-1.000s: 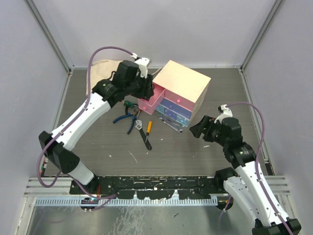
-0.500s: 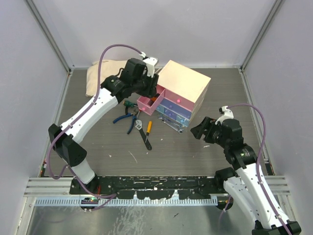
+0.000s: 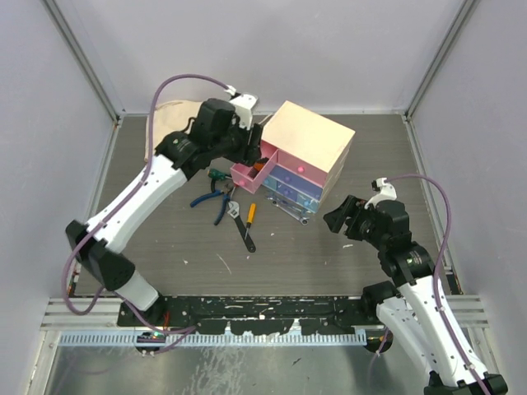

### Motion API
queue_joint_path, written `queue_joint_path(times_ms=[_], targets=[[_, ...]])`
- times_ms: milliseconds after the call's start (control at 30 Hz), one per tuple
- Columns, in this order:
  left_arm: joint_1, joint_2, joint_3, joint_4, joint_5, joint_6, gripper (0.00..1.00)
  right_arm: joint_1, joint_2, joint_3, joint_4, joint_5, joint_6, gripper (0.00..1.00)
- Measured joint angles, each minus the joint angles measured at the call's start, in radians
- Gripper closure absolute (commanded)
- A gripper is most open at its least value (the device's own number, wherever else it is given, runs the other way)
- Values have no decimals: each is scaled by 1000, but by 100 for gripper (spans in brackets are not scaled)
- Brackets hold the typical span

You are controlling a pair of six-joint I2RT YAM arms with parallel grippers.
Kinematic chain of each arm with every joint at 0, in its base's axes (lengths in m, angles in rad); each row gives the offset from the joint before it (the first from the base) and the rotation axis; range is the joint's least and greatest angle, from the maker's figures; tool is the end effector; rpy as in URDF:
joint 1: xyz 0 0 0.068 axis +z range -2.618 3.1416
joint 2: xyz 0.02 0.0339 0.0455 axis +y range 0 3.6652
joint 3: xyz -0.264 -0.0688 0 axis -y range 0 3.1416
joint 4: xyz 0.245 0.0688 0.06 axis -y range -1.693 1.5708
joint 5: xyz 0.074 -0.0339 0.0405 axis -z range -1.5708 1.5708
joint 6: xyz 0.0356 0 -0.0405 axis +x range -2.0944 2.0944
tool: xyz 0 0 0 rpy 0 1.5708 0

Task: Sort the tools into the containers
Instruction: Place the wrench in the drawer, then close the drawer in the storage box.

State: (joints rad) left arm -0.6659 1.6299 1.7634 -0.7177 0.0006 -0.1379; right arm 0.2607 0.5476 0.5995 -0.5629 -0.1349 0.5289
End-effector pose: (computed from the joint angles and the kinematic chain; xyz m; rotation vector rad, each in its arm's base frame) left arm 0.2845 -0.2236 0.4087 0.5723 2.1159 -0.4616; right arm 0.1258 0.0385 0.2701 0.2017 2.1273 0.6142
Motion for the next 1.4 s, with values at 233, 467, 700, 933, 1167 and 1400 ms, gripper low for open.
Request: queue_joint_path(times_ms=[233, 467, 700, 933, 1167, 1400], targets=[[0, -244, -157, 39, -35, -11, 39, 0, 19, 92, -11, 50, -28, 21], [5, -464, -397, 74, -65, -63, 39, 0, 110, 249, 18, 96, -79, 21], [7, -533, -620, 113, -51, -166, 39, 0, 331, 435, 101, 115, -149, 20], [7, -533, -700, 151, -43, -210, 39, 0, 650, 686, 142, 122, -242, 20], [36, -518, -721, 237, -52, -222, 38, -14, 904, 912, 145, 97, -312, 21], [51, -477, -730, 293, -43, -241, 38, -63, 1133, 1089, 125, -10, -355, 21]])
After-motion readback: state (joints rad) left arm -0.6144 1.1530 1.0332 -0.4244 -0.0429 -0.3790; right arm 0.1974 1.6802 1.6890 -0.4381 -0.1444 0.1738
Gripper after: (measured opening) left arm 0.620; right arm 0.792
